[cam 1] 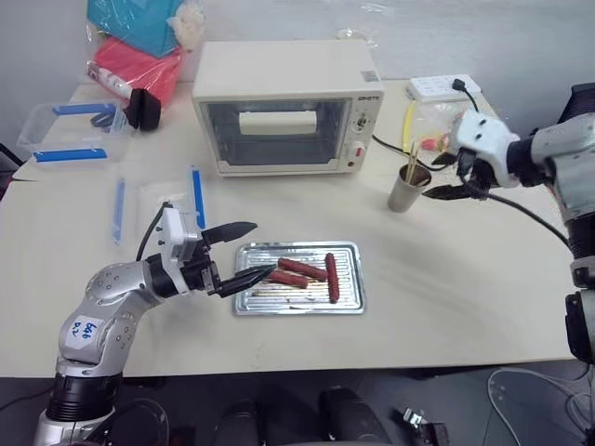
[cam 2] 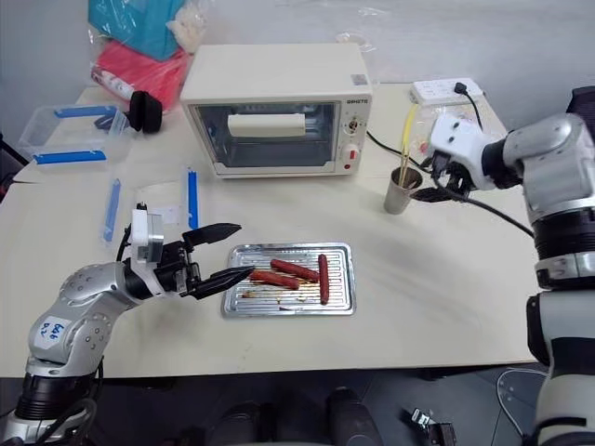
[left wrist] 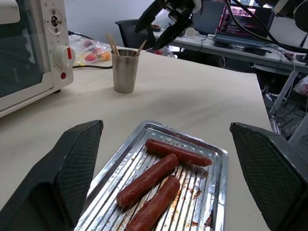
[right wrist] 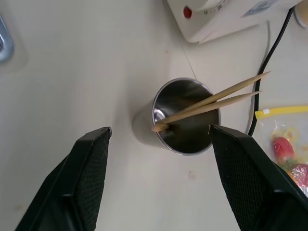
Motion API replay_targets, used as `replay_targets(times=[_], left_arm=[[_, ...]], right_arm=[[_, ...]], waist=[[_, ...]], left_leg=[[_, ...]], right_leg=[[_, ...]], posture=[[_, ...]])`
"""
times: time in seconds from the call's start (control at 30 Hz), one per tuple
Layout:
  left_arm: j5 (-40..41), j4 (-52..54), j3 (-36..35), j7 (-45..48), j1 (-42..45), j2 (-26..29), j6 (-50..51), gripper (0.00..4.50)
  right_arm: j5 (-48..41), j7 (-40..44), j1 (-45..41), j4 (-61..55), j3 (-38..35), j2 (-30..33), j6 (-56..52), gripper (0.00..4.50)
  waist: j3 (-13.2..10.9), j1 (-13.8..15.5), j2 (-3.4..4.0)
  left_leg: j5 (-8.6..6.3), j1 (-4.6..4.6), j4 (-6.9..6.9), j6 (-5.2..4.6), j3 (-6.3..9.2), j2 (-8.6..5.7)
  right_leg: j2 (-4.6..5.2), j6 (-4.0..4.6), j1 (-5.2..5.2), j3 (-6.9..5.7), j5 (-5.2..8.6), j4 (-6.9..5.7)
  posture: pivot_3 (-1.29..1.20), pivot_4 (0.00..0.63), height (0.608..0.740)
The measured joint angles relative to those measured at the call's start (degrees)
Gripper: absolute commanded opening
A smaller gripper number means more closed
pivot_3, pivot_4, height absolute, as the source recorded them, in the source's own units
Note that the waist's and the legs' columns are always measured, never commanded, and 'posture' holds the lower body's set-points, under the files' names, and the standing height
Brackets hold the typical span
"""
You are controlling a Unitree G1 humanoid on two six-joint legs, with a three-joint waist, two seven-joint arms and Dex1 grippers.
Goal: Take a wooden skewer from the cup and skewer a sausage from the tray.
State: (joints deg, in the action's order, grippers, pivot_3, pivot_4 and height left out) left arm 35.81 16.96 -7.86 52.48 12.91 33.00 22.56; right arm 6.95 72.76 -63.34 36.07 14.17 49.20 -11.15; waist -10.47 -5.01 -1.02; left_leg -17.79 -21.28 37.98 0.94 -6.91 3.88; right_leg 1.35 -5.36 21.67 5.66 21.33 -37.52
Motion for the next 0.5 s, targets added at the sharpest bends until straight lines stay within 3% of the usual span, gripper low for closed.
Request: replay_targets(times=[0.2, 0.5], left_arm=[[-0.01, -0.05, -0.02, 0.05, 0.0, 0.0, 0.0, 4.5], [-0.01, -0.03, -0.04, -0.49, -0.19, 0.0, 0.01, 4.5]], right_arm=[[2.72, -2.77, -0.77, 2.37, 1.04, -2.0, 1.78, 3.35], [4.13, -2.96, -1.52, 4.98, 1.24, -2.68, 4.07, 0.43]], waist=[[0.0, 0.0, 0.0], [0.0, -0.01, 0.0]], left_leg=[[0.0, 0.0, 0.02, 0.0, 0.0, 0.0], [0.0, 0.0, 0.02, 0.0, 0.0, 0.02]], right_leg=[[0.0, 0.0, 0.0, -0.01, 0.0, -0.01], [0.0, 0.0, 0.0, -0.03, 0.0, -0.03]], posture=[[0.0, 0.15, 0.74], [0.0, 0.15, 0.74]])
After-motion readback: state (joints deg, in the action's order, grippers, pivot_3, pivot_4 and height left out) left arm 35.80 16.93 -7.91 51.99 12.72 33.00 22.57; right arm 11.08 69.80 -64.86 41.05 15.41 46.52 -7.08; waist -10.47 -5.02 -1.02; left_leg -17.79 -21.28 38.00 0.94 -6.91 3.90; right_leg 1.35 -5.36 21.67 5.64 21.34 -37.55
